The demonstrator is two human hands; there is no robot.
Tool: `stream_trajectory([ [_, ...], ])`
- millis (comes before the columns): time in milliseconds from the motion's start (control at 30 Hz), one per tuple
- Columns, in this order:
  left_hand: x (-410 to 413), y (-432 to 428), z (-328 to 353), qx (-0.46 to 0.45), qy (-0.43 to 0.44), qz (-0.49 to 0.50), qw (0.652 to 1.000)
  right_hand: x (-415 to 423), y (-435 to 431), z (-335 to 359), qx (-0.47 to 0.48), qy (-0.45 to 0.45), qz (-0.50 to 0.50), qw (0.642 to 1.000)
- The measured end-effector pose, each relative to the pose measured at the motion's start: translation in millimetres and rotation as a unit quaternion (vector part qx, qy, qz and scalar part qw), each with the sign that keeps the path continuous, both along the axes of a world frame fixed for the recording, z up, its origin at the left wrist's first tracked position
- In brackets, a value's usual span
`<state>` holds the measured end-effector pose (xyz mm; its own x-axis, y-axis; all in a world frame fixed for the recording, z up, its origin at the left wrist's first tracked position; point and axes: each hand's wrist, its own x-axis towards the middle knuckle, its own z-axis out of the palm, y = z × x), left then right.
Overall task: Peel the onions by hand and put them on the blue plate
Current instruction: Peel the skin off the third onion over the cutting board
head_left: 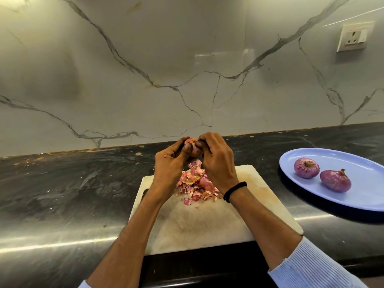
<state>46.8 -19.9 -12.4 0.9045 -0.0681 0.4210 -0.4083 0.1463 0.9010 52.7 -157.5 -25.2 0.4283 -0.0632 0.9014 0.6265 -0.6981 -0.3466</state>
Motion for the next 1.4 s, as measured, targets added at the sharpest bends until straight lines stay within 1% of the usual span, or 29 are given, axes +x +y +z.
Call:
stream_trajectory([
  [67,2,0,-1,0.009,0.000,0.003,1.000,1,-2,0,-0.040,-0.010,-0.027,0.999],
  [133,1,-1,-1,0.010,0.003,0.002,1.000,2,-2,0,-0.042,-0.008,-0.041,0.998],
  [300,0,-3,2,-0.040,0.033,-0.027,0.998,4,-4,5,0.086,0.008,-0.034,0.996],
  [367,0,-3,4,-0.071,0.044,-0.023,0.996,4,-6,6,0.116,0.029,-0.014,0.993],
  [433,0,0,7,-0.101,0.051,-0.011,0.993,4,-5,7,0.121,0.059,0.010,0.991],
  [500,2,2,8,-0.116,0.051,0.005,0.992,2,-4,8,0.109,0.075,0.034,0.991],
  [600,4,5,6,-0.111,0.042,0.024,0.993,0,-1,8,0.075,0.094,0.076,0.990],
  [700,4,6,6,-0.103,0.039,0.025,0.994,1,2,4,0.013,0.119,0.101,0.988],
  [767,4,6,7,-0.097,0.034,0.027,0.994,3,4,1,-0.024,0.126,0.099,0.987],
  [933,5,5,4,-0.073,0.026,0.031,0.997,4,0,-2,-0.053,0.095,0.068,0.992],
  [1033,6,5,1,-0.057,0.019,0.034,0.998,3,-1,-3,-0.077,0.101,0.061,0.990],
  [1267,7,3,-1,-0.027,0.007,0.050,0.998,6,-3,-4,-0.096,0.127,0.077,0.984],
  [1400,8,3,-2,-0.021,0.007,0.062,0.998,6,-2,-4,-0.108,0.116,0.071,0.985],
])
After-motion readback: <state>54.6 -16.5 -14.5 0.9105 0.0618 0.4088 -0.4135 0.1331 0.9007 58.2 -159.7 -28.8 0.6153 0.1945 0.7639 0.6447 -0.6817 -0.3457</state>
